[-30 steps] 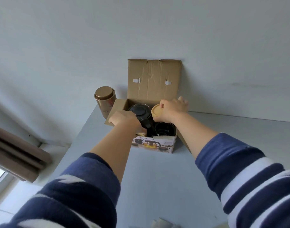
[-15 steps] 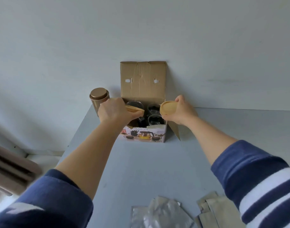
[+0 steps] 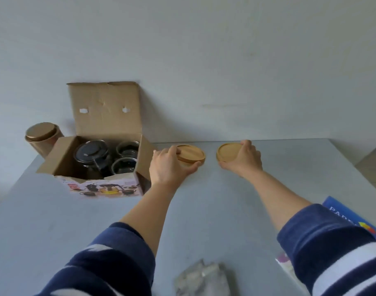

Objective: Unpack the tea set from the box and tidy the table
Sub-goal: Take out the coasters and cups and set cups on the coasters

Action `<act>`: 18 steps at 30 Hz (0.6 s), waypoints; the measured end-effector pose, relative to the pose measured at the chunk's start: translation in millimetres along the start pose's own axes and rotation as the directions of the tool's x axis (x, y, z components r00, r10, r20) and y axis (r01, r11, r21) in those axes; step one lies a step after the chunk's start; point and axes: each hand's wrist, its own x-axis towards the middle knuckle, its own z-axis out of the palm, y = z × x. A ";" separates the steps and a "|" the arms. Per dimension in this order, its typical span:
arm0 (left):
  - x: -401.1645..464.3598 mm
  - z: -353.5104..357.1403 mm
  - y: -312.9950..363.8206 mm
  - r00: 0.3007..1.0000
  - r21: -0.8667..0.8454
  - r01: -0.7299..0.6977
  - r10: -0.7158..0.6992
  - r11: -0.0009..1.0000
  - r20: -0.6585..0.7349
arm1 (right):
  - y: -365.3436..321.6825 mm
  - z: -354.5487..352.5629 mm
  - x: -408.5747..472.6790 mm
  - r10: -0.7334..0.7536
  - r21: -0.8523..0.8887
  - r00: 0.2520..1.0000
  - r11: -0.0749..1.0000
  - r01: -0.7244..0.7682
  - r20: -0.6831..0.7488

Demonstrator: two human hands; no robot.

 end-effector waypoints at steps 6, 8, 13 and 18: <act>1.4 110.0 48.1 0.997 -0.121 0.074 -0.078 0.990 -0.025 | 94.0 6.8 70.3 0.000 0.046 1.000 0.999 0.000 0.008; 9.6 138.0 57.0 0.995 -0.147 0.089 -0.095 0.985 -0.037 | 111.0 12.0 95.6 -0.018 0.049 1.000 0.999 0.018 -0.005; 33.6 185.2 68.8 0.997 -0.120 0.072 -0.072 0.990 0.009 | 136.7 31.8 144.4 -0.052 0.031 0.998 0.998 0.053 -0.034; 50.5 206.4 71.8 0.996 -0.010 0.084 -0.084 0.996 0.005 | 141.4 42.8 168.2 -0.009 0.025 0.998 1.000 0.010 -0.059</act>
